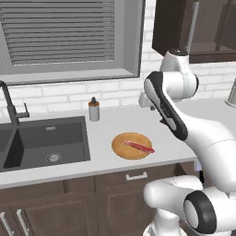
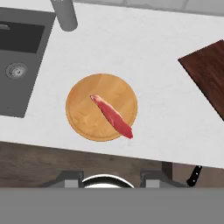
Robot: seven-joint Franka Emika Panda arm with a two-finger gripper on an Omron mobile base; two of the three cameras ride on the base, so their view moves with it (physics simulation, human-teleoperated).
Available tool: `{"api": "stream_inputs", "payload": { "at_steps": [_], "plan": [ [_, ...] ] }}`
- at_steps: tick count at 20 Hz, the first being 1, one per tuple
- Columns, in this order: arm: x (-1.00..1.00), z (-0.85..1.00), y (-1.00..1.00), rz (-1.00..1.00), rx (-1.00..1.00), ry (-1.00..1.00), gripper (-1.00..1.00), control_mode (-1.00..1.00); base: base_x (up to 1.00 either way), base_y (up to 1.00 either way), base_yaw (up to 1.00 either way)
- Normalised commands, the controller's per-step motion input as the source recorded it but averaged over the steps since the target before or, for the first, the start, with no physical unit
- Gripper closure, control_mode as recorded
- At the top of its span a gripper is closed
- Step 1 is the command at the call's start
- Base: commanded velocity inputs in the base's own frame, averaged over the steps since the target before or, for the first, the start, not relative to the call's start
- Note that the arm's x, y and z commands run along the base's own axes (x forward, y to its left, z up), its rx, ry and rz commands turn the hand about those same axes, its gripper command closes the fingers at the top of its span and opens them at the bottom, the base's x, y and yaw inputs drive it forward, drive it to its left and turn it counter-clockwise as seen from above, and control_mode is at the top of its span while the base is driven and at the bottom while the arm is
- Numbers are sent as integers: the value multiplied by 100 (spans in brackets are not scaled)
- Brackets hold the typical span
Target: Pick up the knife from the drawer and place it on the cutting board. Then place the meat from the plate to the cutting board.
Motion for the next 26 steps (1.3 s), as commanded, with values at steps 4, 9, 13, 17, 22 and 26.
{"api": "stream_inputs", "payload": {
  "at_steps": [4, 9, 13, 17, 22, 26],
  "plan": [
    [0, -5, 0, 0, -3, 1, -100, -100, 0, 0, 0],
    [-2, -4, 2, 0, -1, 1, -100, -100, 0, 0, 0],
    [0, 0, 0, 0, 0, 0, -100, 100, -52, 72, -20],
    [0, 0, 0, 0, 0, 0, -100, 100, -42, 74, -75],
    [0, 0, 0, 0, 0, 0, -100, 100, 0, 7, -100],
    [0, 0, 0, 0, 0, 0, -100, 100, 0, 3, -100]
  ]
}}
